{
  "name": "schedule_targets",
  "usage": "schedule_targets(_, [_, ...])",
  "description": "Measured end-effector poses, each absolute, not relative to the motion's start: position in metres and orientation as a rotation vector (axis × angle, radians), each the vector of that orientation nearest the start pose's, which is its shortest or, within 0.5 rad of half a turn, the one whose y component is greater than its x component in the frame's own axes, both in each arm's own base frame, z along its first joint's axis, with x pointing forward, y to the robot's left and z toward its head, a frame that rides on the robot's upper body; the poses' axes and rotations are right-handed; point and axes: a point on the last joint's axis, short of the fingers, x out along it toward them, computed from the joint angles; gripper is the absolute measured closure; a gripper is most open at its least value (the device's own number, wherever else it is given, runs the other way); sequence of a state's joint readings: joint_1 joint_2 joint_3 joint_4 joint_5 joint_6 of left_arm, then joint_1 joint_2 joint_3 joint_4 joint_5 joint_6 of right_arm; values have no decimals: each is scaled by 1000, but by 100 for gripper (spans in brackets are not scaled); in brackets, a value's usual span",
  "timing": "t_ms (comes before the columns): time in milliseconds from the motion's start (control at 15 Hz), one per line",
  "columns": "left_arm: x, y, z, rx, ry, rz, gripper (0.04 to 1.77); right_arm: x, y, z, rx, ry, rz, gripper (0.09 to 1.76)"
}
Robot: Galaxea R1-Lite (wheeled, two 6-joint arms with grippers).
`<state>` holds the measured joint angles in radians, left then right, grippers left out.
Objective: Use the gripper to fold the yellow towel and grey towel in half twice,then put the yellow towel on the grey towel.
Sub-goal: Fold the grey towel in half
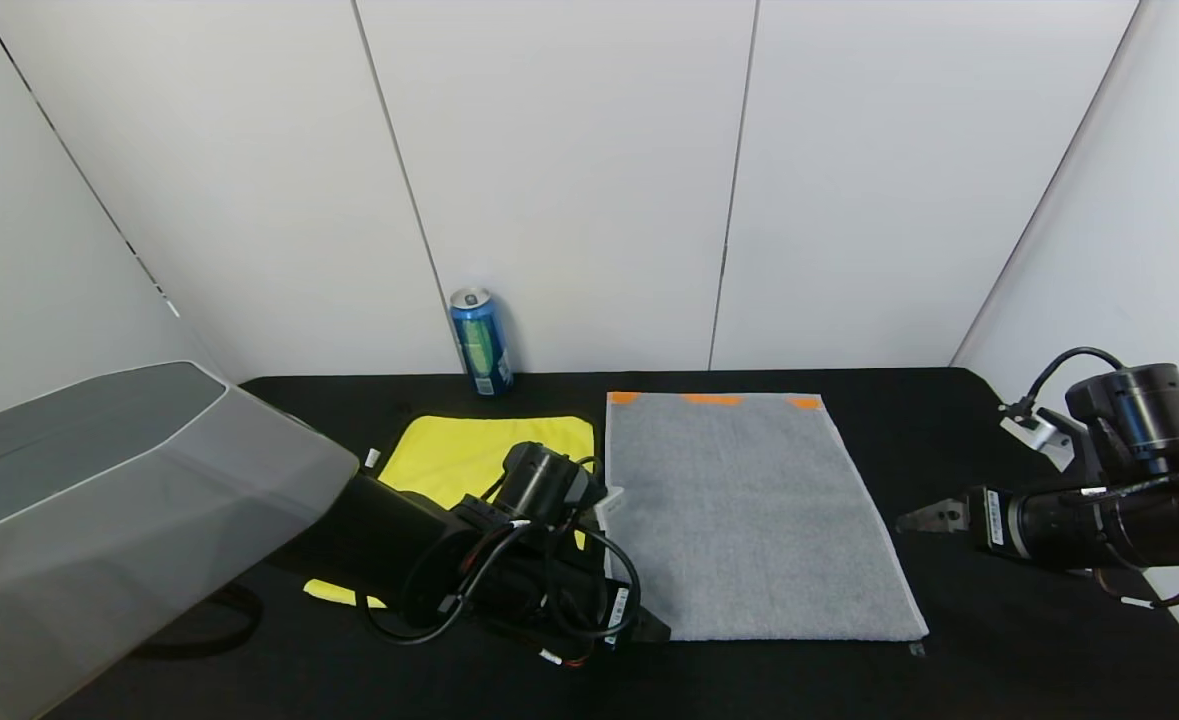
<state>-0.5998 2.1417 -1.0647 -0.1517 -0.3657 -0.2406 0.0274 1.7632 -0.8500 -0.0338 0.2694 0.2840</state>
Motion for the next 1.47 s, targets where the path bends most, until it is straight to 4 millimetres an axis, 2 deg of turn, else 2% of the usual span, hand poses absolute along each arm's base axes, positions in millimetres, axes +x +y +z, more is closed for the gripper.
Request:
schedule_targets(267, [303, -216, 53, -93, 1055, -767, 115, 289, 15, 121, 370, 922, 153, 14])
schedule_targets(333, [303, -216, 53, -91, 1052, -769, 170, 290, 15, 121, 370, 924, 153, 14])
schedule_targets(867, [305, -214, 53, -94, 1052, -761, 171, 294, 17, 115, 382, 935, 149, 14])
schedule_targets(1467, [308, -212, 56, -105, 1000, -759, 171, 300, 26, 88, 427, 1025, 181, 14])
